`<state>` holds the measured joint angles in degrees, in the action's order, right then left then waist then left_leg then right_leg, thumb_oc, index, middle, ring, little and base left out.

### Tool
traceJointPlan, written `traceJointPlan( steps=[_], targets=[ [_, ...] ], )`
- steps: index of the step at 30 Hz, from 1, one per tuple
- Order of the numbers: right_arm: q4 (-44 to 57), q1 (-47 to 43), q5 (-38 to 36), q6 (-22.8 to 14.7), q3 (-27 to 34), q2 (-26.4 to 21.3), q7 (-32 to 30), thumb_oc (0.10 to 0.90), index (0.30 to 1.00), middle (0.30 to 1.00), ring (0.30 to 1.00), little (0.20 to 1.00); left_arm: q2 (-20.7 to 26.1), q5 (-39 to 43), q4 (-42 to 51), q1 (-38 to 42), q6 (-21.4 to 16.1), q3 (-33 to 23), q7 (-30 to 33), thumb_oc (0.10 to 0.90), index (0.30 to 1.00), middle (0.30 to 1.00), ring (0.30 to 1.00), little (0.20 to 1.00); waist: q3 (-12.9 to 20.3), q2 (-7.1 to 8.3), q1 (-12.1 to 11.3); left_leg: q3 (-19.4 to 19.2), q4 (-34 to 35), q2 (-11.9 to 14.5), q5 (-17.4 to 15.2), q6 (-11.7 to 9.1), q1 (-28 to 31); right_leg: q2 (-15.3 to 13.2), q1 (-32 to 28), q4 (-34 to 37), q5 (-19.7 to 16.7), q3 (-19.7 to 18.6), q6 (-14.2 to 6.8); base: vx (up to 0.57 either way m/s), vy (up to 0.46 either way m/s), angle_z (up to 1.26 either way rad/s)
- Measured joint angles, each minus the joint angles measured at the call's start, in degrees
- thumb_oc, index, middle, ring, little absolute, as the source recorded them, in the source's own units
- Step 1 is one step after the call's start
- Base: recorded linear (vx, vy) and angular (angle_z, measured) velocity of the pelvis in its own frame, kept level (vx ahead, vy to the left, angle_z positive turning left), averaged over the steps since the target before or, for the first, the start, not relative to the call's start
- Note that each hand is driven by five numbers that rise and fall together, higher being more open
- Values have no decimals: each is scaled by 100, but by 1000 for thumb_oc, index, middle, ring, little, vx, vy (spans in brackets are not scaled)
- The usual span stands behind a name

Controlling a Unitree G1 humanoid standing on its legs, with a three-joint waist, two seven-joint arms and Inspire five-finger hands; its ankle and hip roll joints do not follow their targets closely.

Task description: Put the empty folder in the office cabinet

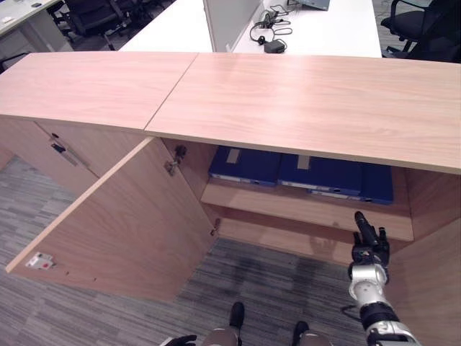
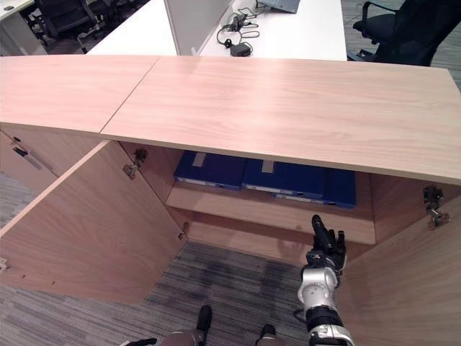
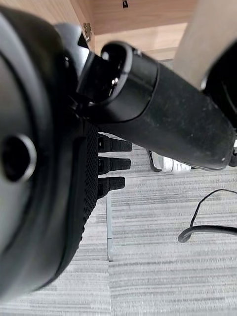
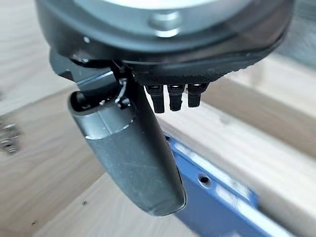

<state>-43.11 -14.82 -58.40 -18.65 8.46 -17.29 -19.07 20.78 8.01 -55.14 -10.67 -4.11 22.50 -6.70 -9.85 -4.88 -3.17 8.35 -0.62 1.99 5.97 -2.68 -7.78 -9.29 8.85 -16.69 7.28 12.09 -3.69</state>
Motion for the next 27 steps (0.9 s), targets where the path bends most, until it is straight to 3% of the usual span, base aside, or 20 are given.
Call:
traceJointPlan(
  steps=[4, 8, 13, 15, 19, 20, 27],
  targets=[
    [-753, -401, 1435, 377, -82, -1108, -311, 400, 300, 300, 300, 300, 21, -48, 9, 33, -78, 101, 3, 800, 900, 900, 900, 900, 9, -31, -36, -2, -1, -13, 79, -46, -139, -14, 185, -59, -12, 16, -11, -107, 6, 0],
    [-1459, -1278, 2015, 587, -430, -1944, -446, 400, 300, 300, 300, 300, 54, -37, 13, 148, -231, 449, 22, 800, 900, 900, 900, 900, -56, -166, -16, -15, -28, -13, 198, -86, -397, -25, 499, -231, -29, -20, 13, -112, 33, -3],
    [-2011, -2170, 2288, 722, -839, -2413, -335, 400, 300, 300, 300, 300, 23, 49, 165, 297, -305, 678, 21, 800, 900, 900, 900, 900, -364, -446, -64, -18, -38, -14, 196, -122, -556, -51, 784, -491, 59, -53, 57, -47, 13, -1],
    [-2497, -2822, 2297, 906, -1009, -2846, -240, 400, 300, 300, 300, 300, 51, 67, 433, 340, -448, 846, 12, 800, 900, 900, 900, 900, -636, -680, -222, -17, -102, -54, 246, -121, -840, -120, 1143, -728, 77, -57, 84, -42, 11, 6],
    [-2982, -3447, 2231, 990, -1047, -3639, -155, 400, 300, 300, 300, 300, 67, 75, 859, 387, -509, 953, -5, 800, 900, 900, 900, 900, -1117, -967, -370, 12, -131, -178, 357, -93, -1137, -295, 1524, -1078, 139, -48, 120, -36, 20, 16],
    [-2987, -3460, 2228, 1009, -1036, -3643, -156, 400, 300, 300, 300, 300, 73, 83, 862, 366, -509, 927, -12, 800, 900, 900, 900, 900, -1111, -1032, -378, 2, -129, -196, 393, -55, -1133, -319, 1551, -1142, 162, -53, 107, -67, 25, 12],
    [-3655, -4739, 2110, 1183, -1470, -4445, -41, 400, 300, 300, 300, 300, 362, 300, 1411, 411, -706, 999, -111, 800, 900, 900, 900, 900, -1415, -1229, -497, -5, -418, -578, 446, -65, -1731, -729, 2346, -1924, 478, -180, 17, -5, -11, 13]
  ],
)
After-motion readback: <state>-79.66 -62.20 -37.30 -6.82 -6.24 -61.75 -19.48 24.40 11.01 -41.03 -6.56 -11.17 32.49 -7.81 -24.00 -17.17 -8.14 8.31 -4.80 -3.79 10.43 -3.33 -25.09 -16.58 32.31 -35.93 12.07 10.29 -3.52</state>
